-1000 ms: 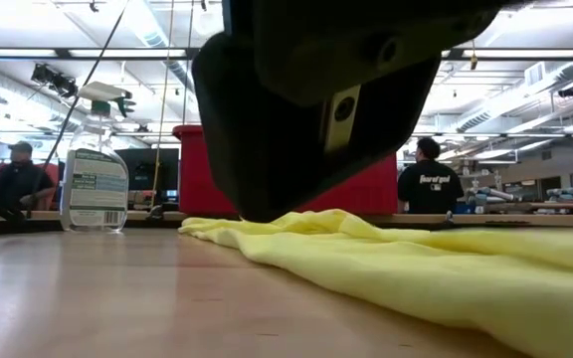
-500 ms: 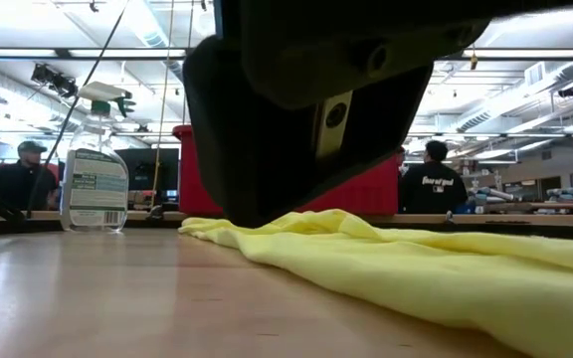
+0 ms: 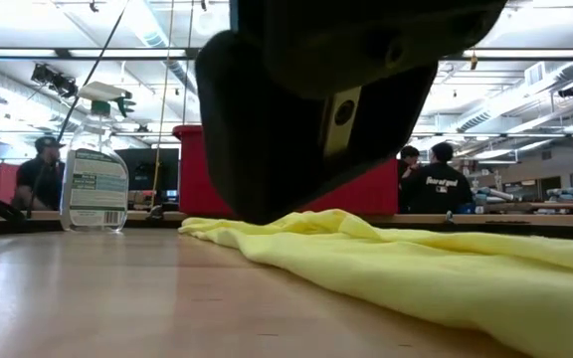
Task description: Fold Laundry from Bin
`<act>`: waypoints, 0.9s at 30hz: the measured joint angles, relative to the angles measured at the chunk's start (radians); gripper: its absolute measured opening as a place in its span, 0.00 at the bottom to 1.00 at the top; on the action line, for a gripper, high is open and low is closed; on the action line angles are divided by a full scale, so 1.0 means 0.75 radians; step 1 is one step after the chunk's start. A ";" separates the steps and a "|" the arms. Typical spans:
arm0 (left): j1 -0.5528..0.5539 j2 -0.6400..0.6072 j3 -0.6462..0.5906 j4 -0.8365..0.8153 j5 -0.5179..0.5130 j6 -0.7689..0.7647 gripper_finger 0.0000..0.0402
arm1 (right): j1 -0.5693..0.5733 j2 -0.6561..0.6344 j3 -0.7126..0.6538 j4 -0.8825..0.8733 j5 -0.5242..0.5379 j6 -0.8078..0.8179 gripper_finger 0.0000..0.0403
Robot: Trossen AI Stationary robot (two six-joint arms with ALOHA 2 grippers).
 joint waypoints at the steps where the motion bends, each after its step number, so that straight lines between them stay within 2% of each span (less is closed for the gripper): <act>1: 0.004 0.000 0.000 -0.001 0.000 0.000 0.48 | -0.004 0.011 0.000 0.008 -0.005 -0.004 0.27; 8: 0.030 0.001 0.000 -0.002 0.000 0.001 0.48 | -0.012 0.038 0.000 0.002 -0.109 0.018 0.21; 14: 0.038 0.001 0.001 -0.033 0.000 -0.026 0.48 | 0.008 0.034 0.000 -0.008 -0.167 0.066 0.03; 21: 0.038 0.001 0.001 -0.048 -0.001 -0.039 0.48 | 0.035 -0.046 0.000 -0.008 -0.132 0.093 0.01; 27: 0.020 0.001 0.001 -0.048 0.000 -0.037 0.48 | 0.135 -0.116 0.000 -0.106 -0.029 0.042 0.01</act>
